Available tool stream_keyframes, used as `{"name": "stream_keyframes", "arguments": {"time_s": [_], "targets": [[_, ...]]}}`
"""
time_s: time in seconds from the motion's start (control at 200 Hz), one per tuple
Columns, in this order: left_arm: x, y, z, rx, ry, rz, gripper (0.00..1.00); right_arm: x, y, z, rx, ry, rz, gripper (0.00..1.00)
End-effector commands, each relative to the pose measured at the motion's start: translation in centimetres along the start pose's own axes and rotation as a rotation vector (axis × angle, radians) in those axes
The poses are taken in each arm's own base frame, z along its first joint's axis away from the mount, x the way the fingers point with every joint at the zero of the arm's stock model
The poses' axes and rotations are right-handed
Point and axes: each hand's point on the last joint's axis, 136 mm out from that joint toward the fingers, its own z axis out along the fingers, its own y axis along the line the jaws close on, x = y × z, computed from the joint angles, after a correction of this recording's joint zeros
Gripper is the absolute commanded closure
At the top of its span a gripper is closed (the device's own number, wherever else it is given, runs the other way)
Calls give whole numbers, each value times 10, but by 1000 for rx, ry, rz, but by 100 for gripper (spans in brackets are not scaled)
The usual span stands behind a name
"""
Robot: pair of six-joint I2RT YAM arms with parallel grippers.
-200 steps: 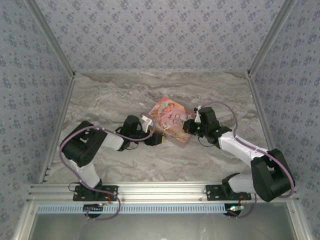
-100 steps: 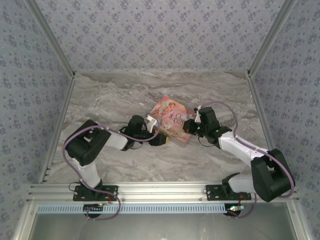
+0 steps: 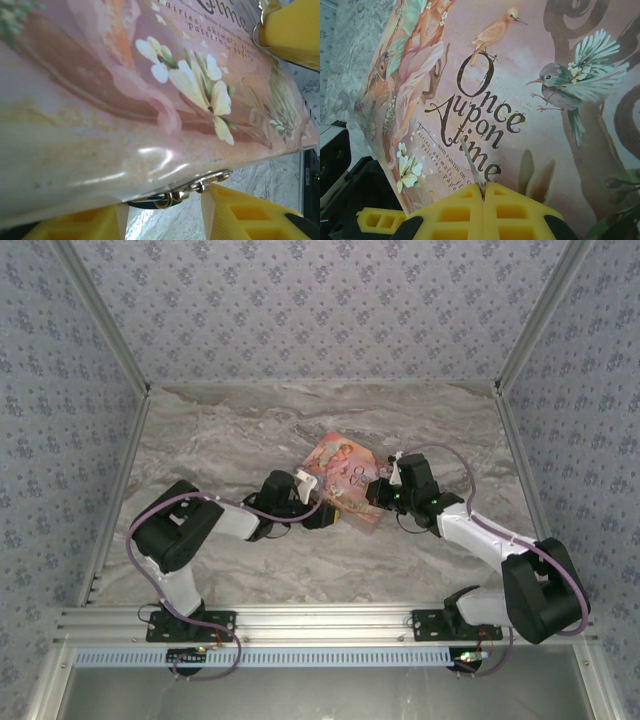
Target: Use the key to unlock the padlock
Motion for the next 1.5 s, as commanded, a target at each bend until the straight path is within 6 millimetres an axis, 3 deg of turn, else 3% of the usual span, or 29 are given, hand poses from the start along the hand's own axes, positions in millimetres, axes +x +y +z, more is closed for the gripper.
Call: {"name": "stream_keyframes", "arguments": {"time_s": [0.0,0.345,0.495,0.76,1.024,1.224,1.494], "targets": [[-19,-6,5,9,-48,17,62,6,-8,-1,41,19,6,100],[-21,-1,8,-15,-48,-12,74,8,-7,-2,42,20,-2,100],[-23,-3,7,-11,-53,-24,75,0,-1,-6,34,-4,-24,100],[-32,-11,1,-17,-61,-123,77,-18,15,-43,34,-120,-165,100],[-44,-29,-2,-15,-51,-216,80,20,26,-58,-23,-178,-296,100],[-50,-36,-2,-9,-50,-303,80,53,22,-48,-15,-208,-384,100],[-58,-45,-3,-8,-42,-392,80,66,13,-33,64,-260,-500,100]]}}
